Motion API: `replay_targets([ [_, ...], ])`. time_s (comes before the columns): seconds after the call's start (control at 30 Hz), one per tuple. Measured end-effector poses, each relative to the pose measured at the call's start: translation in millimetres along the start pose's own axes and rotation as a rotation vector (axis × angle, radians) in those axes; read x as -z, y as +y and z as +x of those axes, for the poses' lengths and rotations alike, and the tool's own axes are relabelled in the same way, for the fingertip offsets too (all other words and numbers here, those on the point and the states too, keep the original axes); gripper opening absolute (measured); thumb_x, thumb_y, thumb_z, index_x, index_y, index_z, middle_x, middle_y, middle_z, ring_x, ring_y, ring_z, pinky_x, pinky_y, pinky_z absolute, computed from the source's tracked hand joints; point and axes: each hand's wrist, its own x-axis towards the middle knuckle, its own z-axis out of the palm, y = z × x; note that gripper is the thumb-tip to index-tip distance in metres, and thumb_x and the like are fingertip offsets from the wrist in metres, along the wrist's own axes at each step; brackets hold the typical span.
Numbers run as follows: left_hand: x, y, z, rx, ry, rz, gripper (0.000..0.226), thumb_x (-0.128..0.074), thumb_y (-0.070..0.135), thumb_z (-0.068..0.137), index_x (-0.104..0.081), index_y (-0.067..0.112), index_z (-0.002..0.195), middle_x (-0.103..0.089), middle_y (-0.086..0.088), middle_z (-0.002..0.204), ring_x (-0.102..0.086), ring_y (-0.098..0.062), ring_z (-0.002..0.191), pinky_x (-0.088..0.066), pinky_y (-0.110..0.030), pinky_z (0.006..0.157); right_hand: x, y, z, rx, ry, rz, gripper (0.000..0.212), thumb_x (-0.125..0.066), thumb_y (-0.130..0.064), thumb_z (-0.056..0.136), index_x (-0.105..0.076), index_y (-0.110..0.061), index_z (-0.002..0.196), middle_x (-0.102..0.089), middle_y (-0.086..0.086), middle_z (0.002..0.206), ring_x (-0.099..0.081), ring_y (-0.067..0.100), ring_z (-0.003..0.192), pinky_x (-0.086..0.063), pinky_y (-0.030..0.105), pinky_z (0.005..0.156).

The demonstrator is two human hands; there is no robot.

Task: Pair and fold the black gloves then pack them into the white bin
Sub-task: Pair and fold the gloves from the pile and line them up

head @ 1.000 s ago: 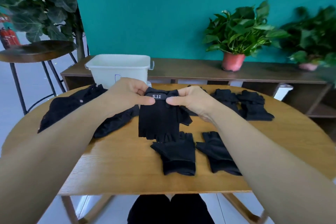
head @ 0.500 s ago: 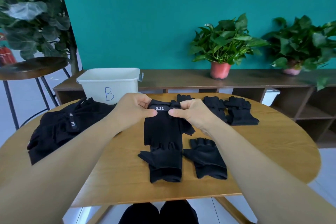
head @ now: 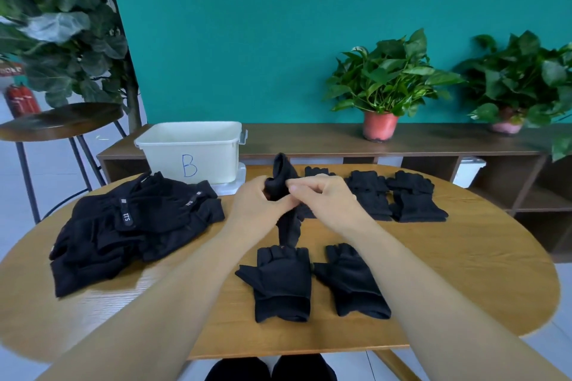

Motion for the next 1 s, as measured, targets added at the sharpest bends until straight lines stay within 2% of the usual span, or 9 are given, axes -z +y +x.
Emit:
replay_targets([
  [0.1,6,-2,5,0.039,-0.085,-0.050,0.007,-0.069,0.011,0.089,-0.070,0.013,0.096,-0.075,-0.006,0.092,-0.070,-0.025,0.093,-0.058,-0.038,0.082,17,12,3,0.003,0.128,0.066,0.020,-0.059,-0.041,0.074,-0.070,-0.057,0.079,-0.066,-0.021,0.105,-0.057,0.013,0.114,-0.030,0.053,0.112],
  [0.17,8,-3,6,0.087,-0.227,-0.096,0.016,-0.068,0.010,0.090,-0.071,0.017,0.104,-0.076,-0.001,0.098,-0.071,-0.023,0.099,-0.057,-0.037,0.088,32,22,4,-0.059,0.167,0.079,0.030,-0.066,-0.029,0.076,-0.069,-0.047,0.100,-0.064,-0.017,0.107,-0.058,0.014,0.110,-0.034,0.049,0.110],
  [0.27,3,-1,7,0.104,-0.420,-0.129,0.026,-0.067,0.006,0.090,-0.070,0.018,0.113,-0.076,0.001,0.104,-0.071,-0.018,0.100,-0.055,-0.032,0.090,48,29,-4,-0.192,-0.114,0.171,0.061,-0.067,-0.016,0.085,-0.045,-0.025,0.141,-0.057,-0.008,0.123,-0.052,0.016,0.116,-0.036,0.031,0.098],
  [0.4,-11,-5,12,0.093,-0.448,-0.124,0.026,-0.067,0.011,0.092,-0.069,0.017,0.117,-0.075,0.000,0.106,-0.072,-0.018,0.099,-0.057,-0.031,0.089,58,43,-7,-0.149,-0.167,0.262,0.016,-0.063,-0.007,0.090,-0.073,-0.012,0.102,-0.075,-0.003,0.098,-0.068,0.008,0.092,-0.050,0.018,0.080],
  [0.47,-19,-9,17,0.099,-0.423,-0.090,0.023,-0.070,0.014,0.090,-0.071,0.019,0.112,-0.076,0.001,0.103,-0.072,-0.017,0.099,-0.056,-0.032,0.089,64,52,-5,-0.128,-0.104,0.287,0.011,-0.063,-0.006,0.091,-0.074,-0.009,0.092,-0.076,-0.001,0.089,-0.069,0.007,0.080,-0.051,0.015,0.070],
  [0.6,-34,-17,30,0.126,-0.450,0.013,0.034,-0.075,0.012,0.085,-0.070,0.018,0.118,-0.074,0.001,0.112,-0.068,-0.015,0.107,-0.052,-0.036,0.099,77,69,0,-0.123,-0.035,0.272,0.013,-0.065,-0.005,0.091,-0.073,-0.011,0.082,-0.074,-0.002,0.082,-0.068,0.008,0.076,-0.052,0.020,0.072],
  [0.77,-58,-23,49,0.084,-0.392,0.128,0.045,-0.069,0.016,0.092,-0.057,0.011,0.135,-0.058,0.008,0.127,-0.056,-0.006,0.117,-0.039,-0.022,0.102,86,89,6,-0.122,0.039,0.253,0.009,-0.065,-0.007,0.091,-0.074,-0.008,0.088,-0.075,0.002,0.084,-0.068,0.008,0.077,-0.052,0.017,0.068],
  [0.93,-79,-31,70,0.045,-0.420,0.160,0.044,-0.069,0.020,0.092,-0.059,0.013,0.134,-0.064,0.002,0.131,-0.061,-0.012,0.119,-0.044,-0.040,0.109,93,109,19,-0.126,0.090,0.228,0.013,-0.066,-0.009,0.090,-0.070,0.003,0.092,-0.071,0.021,0.096,-0.068,0.026,0.087,-0.057,0.043,0.088],
  [1.0,-86,-34,80,0.023,-0.421,0.175,0.042,-0.068,0.019,0.093,-0.060,0.013,0.133,-0.063,0.004,0.130,-0.060,-0.011,0.118,-0.045,-0.040,0.108,95,114,24,-0.127,0.096,0.241,0.013,-0.065,-0.008,0.091,-0.071,0.002,0.095,-0.072,0.020,0.096,-0.070,0.027,0.091,-0.056,0.043,0.090],
])
